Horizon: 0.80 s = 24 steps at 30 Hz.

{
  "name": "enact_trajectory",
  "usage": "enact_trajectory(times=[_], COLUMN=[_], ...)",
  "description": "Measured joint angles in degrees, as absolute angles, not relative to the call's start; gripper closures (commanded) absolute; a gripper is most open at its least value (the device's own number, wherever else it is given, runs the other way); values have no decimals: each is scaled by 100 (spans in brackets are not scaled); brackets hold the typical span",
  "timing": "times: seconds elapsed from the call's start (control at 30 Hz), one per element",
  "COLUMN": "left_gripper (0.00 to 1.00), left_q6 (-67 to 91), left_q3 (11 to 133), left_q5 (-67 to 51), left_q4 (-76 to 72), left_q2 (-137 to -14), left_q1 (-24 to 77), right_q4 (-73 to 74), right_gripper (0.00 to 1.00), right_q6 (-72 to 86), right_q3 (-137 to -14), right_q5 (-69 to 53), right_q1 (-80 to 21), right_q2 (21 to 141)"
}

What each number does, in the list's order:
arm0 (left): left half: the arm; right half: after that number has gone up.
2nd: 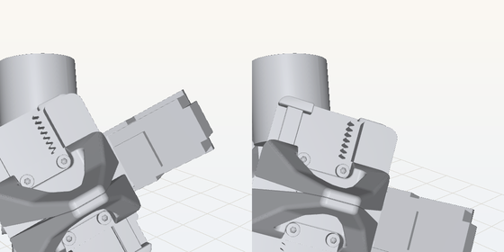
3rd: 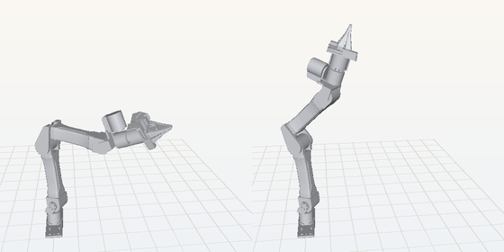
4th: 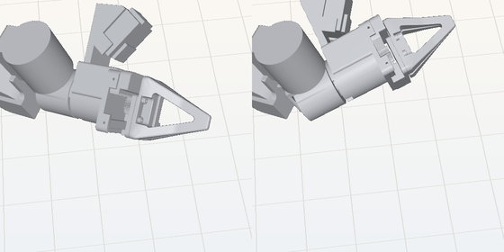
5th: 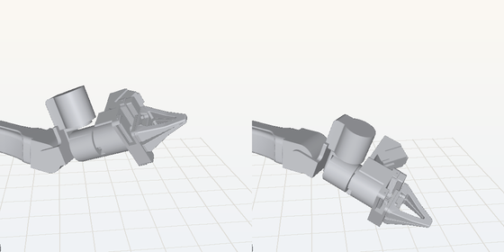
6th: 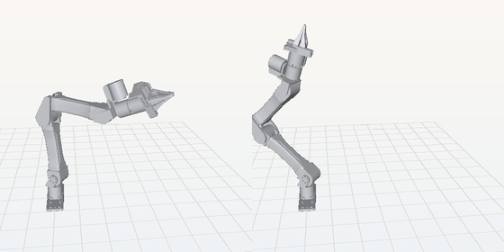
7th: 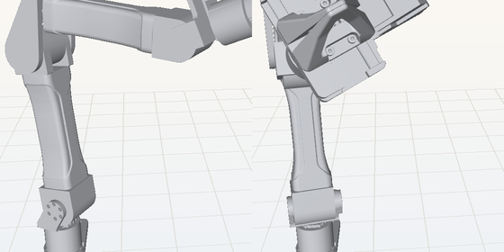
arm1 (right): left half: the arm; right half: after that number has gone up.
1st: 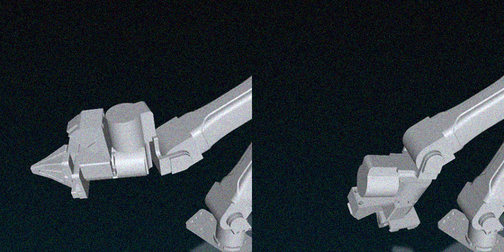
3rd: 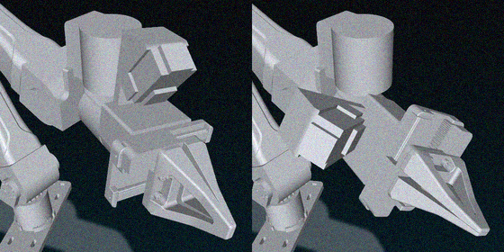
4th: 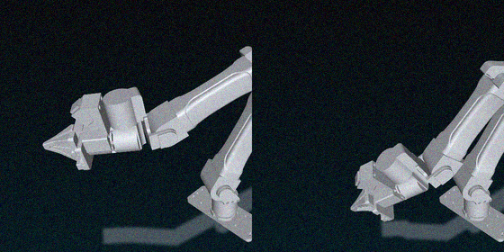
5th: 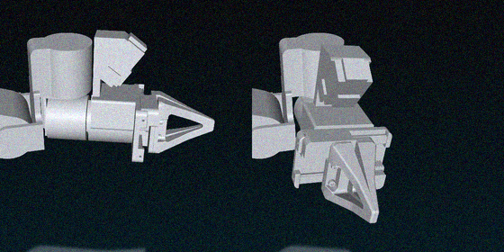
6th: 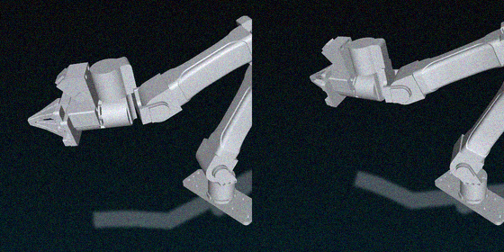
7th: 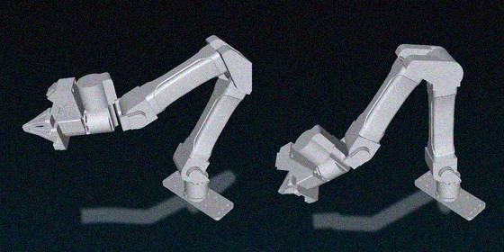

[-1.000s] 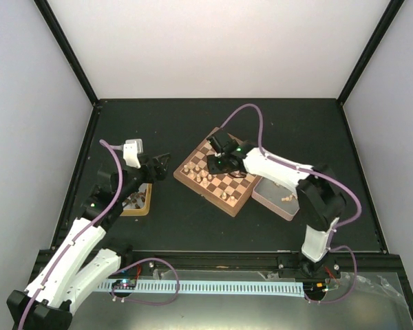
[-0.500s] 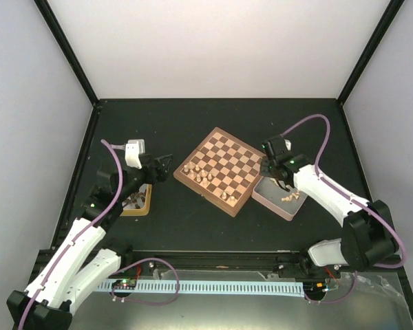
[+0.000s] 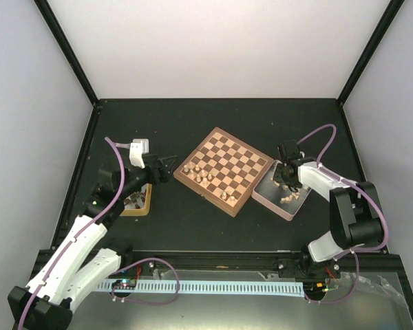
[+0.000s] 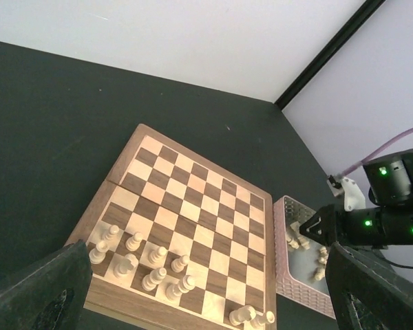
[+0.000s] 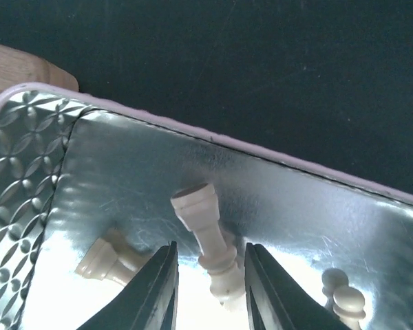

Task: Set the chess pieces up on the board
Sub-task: Pick up the chess piece from the storage box.

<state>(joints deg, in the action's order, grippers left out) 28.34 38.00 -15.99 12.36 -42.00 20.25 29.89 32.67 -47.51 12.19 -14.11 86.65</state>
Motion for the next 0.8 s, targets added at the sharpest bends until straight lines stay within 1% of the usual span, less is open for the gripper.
enact_trajectory(times=[0.33, 0.43, 0.57, 0.73, 0.8], left_gripper=[6, 6, 7, 8, 8], left_q6=[2895, 2895, 2893, 2895, 2908], left_q3=[3800, 3800, 3800, 3800, 3800], left_q5=[-1763, -1855, -1988, -2158, -2235], left_q4=[1232, 1216, 1197, 1194, 1194], left_q2=[-4200, -4200, -4202, -4254, -4307], left_q1=[2025, 2025, 2025, 2025, 2025], right_q4=[2650, 2563, 2421, 2268, 2189], right_gripper=[77, 81, 90, 92, 92], right_q6=[3015, 2963, 2917, 3017, 3162], right_q3=[-4783, -4792, -4810, -4790, -4661], right_q5=[1000, 974, 893, 668, 497], right_q1=[-1157, -1131, -1111, -1109, -1111], right_q2=[9102, 9264, 9290, 9247, 9050])
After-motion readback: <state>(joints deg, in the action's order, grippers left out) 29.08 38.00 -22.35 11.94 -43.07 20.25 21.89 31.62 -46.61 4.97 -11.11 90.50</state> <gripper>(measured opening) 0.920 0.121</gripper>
